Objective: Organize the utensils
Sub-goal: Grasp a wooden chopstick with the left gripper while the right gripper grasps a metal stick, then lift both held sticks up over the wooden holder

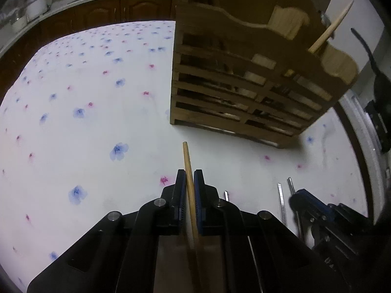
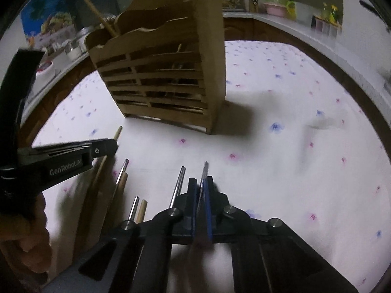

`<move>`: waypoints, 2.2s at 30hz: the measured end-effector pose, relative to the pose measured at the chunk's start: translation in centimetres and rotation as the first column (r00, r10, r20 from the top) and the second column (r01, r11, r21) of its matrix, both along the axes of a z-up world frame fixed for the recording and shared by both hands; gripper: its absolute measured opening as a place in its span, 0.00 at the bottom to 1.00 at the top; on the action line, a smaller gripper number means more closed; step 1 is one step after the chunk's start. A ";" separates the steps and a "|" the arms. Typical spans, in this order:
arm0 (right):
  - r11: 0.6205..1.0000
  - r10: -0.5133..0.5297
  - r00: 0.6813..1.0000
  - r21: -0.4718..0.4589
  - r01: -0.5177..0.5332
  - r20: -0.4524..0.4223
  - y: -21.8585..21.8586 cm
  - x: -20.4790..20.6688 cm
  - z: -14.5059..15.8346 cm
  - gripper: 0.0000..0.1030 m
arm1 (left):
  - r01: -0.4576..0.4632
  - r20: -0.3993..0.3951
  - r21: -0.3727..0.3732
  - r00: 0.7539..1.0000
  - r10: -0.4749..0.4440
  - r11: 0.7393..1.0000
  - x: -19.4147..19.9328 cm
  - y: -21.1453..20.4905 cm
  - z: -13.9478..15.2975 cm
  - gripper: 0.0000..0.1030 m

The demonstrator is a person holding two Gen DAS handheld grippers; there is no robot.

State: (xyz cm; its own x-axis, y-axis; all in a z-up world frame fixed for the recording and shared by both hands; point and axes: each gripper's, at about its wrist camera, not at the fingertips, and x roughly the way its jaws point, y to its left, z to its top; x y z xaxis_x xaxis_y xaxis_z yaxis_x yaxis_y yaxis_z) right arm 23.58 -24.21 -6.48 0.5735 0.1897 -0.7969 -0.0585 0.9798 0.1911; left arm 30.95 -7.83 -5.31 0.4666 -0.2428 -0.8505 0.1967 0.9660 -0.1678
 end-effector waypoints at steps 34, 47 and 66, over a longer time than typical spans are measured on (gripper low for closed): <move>0.963 -0.029 0.942 0.261 -0.063 0.334 -4.2 -10.9 14.3 0.04 | -0.015 0.266 -0.343 0.957 0.113 0.939 -15.3 8.6 14.4 0.05; 0.962 -0.042 0.925 0.265 -0.065 0.377 -4.6 -11.3 15.8 0.04 | -0.029 0.297 -0.358 0.944 0.143 0.933 -16.0 9.5 15.6 0.05; 0.966 -0.083 0.863 0.253 -0.053 0.499 -5.0 -7.4 20.3 0.04 | -0.022 0.438 -0.377 0.877 0.199 0.926 -12.6 10.2 21.7 0.05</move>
